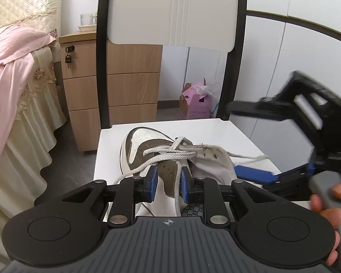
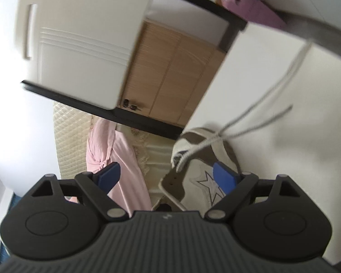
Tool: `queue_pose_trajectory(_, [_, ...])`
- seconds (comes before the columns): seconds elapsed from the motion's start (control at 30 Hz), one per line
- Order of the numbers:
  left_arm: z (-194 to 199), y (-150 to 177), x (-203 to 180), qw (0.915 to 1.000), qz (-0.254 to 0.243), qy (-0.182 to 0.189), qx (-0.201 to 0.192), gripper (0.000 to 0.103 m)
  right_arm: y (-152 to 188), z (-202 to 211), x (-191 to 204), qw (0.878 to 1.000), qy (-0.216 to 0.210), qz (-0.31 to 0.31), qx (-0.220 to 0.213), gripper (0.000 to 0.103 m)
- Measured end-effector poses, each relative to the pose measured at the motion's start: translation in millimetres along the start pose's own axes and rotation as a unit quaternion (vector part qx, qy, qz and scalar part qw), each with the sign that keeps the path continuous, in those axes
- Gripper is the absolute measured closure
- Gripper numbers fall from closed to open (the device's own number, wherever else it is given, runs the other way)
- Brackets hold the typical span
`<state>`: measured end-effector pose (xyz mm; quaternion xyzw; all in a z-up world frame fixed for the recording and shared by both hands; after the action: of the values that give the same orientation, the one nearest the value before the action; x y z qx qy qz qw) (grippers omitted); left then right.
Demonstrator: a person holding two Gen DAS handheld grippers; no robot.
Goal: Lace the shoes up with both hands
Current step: 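Grasp the white lace end with the right gripper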
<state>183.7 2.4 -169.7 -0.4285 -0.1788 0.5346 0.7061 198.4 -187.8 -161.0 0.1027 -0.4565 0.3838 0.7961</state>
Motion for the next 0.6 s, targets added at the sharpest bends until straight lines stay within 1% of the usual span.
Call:
queue_pose_trajectory(0.07, [-2,1,0,1.0000,-0.003,0.002,0.005,0.079,0,-11,-4,1.000,0.010,-0.017,-0.001,0.019])
queue_pose_trajectory(0.1, [-4,1,-1,0.9999,-0.009,0.001,0.008,0.079,-1,-16,-6,1.000,0.013,-0.023,0.000,0.026])
queue_pose_trajectory(0.13, [-5,1,-2,0.9998,-0.017,0.000,0.011,0.079,-1,-21,-7,1.000,0.016,-0.026,-0.001,0.035])
queue_pose_trajectory(0.17, [-5,1,-3,0.9996,-0.026,-0.002,0.014,0.078,-2,-24,-7,0.999,0.020,-0.024,-0.005,0.040])
queue_pose_trajectory(0.2, [-6,1,-5,0.9992,-0.035,-0.005,0.016,0.078,-3,-28,-6,0.999,0.024,-0.023,-0.009,0.054])
queue_pose_trajectory(0.23, [-7,2,-6,0.9991,-0.038,-0.006,0.018,0.078,-4,-30,-6,0.999,0.027,-0.020,-0.016,0.083])
queue_pose_trajectory(0.27, [-8,2,-6,0.9990,-0.039,-0.006,0.019,0.078,-4,-31,-5,0.999,0.029,-0.017,-0.022,0.092])
queue_pose_trajectory(0.33, [-11,2,-7,0.9989,-0.039,-0.009,0.022,0.078,-4,-33,-5,0.999,0.030,-0.019,-0.025,0.096])
queue_pose_trajectory(0.37, [-13,2,-7,0.9989,-0.039,-0.011,0.023,0.078,-4,-33,-4,0.999,0.031,-0.020,-0.027,0.096])
queue_pose_trajectory(0.47, [-16,2,-10,0.9985,-0.045,-0.017,0.026,0.072,-3,-35,-5,0.999,0.033,-0.021,-0.032,0.098])
queue_pose_trajectory(0.5, [-17,2,-12,0.9981,-0.051,-0.020,0.028,0.067,-3,-35,-5,0.999,0.030,-0.024,-0.033,0.099])
queue_pose_trajectory(0.53, [-18,3,-13,0.9978,-0.055,-0.025,0.029,0.064,-3,-34,-5,0.999,0.028,-0.026,-0.034,0.099])
queue_pose_trajectory(0.6, [-20,3,-14,0.9971,-0.062,-0.033,0.030,0.063,-3,-34,-5,0.999,0.028,-0.023,-0.034,0.099])
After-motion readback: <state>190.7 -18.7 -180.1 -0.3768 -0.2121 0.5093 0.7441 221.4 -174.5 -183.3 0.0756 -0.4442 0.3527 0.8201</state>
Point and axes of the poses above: each gripper's, at about its wrist camera, not at the fingertips, and z roughly against the way its jaws point, x to its left, y to its underside, the point moved 6 cm from there along -z, roughly the way its jaws point, and after that the axes turned 13 degrees about y, right-handed, at the moved point
